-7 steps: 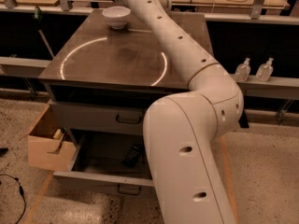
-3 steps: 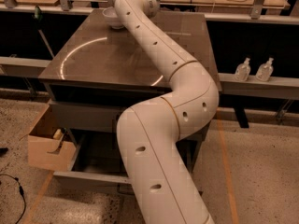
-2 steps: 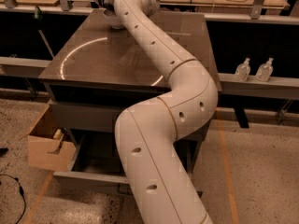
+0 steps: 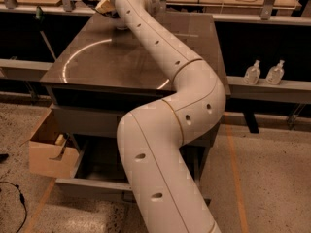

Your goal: Place blue chip bag into white bowl

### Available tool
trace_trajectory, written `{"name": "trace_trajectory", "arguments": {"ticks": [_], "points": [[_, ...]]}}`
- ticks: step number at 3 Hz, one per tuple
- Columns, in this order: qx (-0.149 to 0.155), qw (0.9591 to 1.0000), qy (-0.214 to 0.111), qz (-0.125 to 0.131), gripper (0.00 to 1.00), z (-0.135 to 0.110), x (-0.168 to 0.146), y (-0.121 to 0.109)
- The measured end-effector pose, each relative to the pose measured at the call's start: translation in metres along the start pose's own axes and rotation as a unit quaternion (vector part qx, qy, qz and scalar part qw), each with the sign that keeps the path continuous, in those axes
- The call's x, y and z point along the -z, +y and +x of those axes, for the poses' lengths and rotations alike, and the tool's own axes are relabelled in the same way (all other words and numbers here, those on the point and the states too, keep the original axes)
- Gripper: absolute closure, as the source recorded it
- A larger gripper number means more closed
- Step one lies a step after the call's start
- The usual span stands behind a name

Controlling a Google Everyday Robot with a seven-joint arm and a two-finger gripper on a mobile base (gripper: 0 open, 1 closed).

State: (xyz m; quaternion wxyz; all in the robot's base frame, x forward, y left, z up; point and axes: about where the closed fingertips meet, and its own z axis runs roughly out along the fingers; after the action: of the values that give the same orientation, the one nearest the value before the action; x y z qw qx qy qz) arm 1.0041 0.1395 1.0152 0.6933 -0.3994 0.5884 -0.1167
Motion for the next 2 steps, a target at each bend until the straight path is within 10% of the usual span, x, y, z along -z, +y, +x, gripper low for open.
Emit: {"name": "trace_trajectory", "arguments": {"ticks": [2], "points": [[-0.049, 0.9977, 0.040, -0.023, 0.00, 0.026, 0.035, -0.032]]}}
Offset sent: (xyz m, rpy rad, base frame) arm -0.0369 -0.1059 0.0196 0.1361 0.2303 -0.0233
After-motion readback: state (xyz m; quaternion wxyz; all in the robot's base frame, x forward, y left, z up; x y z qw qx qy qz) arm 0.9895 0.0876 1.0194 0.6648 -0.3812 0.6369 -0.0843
